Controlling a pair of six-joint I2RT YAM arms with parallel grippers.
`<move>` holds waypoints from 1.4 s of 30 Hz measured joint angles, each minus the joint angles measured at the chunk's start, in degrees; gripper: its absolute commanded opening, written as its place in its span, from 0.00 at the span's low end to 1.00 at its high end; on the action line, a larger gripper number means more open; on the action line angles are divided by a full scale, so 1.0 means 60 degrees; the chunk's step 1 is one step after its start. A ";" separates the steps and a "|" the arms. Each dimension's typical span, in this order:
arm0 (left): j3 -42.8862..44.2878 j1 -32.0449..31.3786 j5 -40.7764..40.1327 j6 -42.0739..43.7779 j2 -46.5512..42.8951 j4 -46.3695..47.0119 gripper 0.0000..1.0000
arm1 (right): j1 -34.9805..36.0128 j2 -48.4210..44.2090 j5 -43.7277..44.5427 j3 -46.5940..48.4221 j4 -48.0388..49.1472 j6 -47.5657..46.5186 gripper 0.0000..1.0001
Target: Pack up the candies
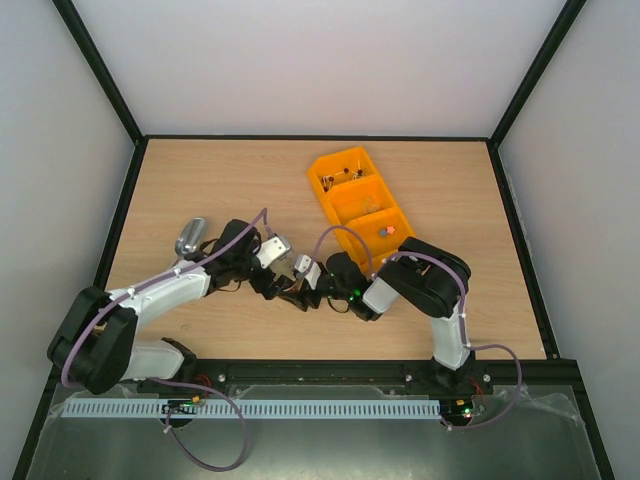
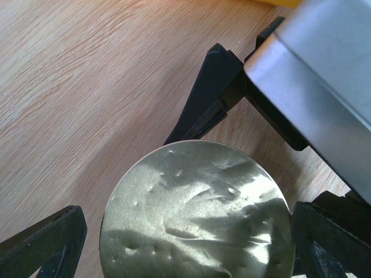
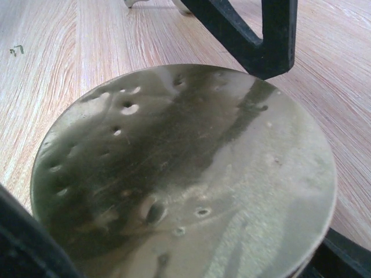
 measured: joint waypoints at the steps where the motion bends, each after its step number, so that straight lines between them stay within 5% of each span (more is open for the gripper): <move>1: 0.0000 0.0000 0.0004 0.0007 0.0047 0.0004 0.99 | 0.0000 0.0000 -0.0004 0.0000 0.0000 -0.0025 0.01; 17: -0.0004 -0.0131 0.0138 0.0641 0.0124 -0.0277 0.99 | 0.0000 0.0000 -0.0055 -0.0007 -0.0004 -0.0091 0.01; 32: -0.0015 0.0025 0.0313 0.1228 0.0073 -0.0477 0.72 | 0.0000 -0.0066 -0.0259 -0.0127 0.0029 -0.0146 0.01; 40: 0.0514 0.0525 0.1694 0.5311 0.0262 -0.2623 0.68 | 0.0015 -0.0408 -0.1147 -0.0474 -0.0284 -0.0827 0.01; 42: 0.0747 0.0543 0.1708 0.6211 0.0444 -0.3089 0.73 | -0.0015 -0.0448 -0.1377 -0.0499 -0.0372 -0.0965 0.01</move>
